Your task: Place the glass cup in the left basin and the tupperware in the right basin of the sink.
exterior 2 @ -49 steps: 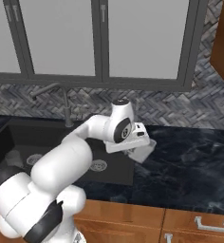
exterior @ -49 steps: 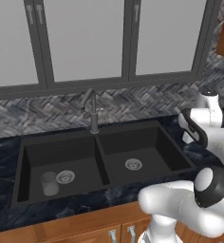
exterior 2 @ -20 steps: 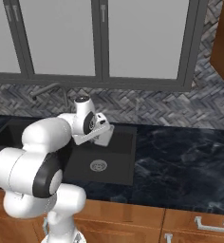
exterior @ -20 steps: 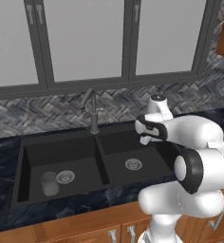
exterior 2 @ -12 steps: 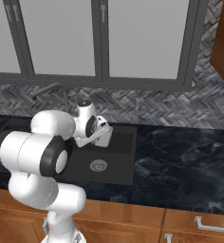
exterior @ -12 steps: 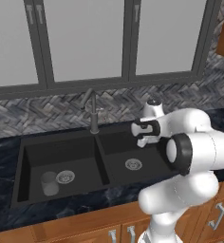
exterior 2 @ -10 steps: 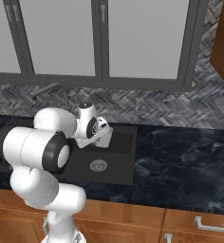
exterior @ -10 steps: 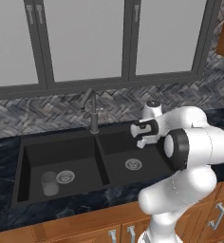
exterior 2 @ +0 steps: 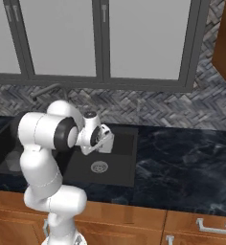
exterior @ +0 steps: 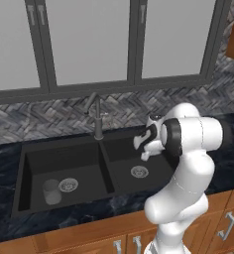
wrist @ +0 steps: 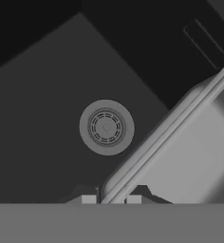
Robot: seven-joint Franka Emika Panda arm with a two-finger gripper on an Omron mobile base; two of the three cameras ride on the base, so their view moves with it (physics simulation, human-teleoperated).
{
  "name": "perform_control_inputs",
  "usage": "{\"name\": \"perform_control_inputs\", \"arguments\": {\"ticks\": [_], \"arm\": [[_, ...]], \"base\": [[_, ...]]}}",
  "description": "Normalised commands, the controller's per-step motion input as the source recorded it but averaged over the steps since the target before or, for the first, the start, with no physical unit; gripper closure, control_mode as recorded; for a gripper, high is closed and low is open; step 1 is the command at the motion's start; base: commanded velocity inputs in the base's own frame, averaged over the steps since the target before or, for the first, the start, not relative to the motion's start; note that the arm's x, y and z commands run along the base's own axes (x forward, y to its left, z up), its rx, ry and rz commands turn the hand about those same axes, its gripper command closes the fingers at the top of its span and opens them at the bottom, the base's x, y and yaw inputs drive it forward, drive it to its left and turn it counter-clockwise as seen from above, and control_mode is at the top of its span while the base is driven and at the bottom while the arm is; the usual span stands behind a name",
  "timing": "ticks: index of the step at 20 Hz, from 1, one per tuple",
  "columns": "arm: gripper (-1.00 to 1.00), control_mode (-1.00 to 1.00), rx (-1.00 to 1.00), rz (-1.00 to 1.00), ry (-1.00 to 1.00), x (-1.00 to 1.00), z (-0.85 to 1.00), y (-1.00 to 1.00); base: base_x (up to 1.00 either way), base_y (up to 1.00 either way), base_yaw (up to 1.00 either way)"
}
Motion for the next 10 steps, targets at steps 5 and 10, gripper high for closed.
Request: {"name": "perform_control_inputs", "arguments": {"ticks": [5,10], "arm": [[1.00,-1.00,0.00,0.04,0.01,0.16,-0.40,0.00],[1.00,-1.00,0.00,0.05,0.05,0.01,-0.37,-0.06]], "base": [[0.00,0.00,0.00],[0.00,0.00,0.00]]}}
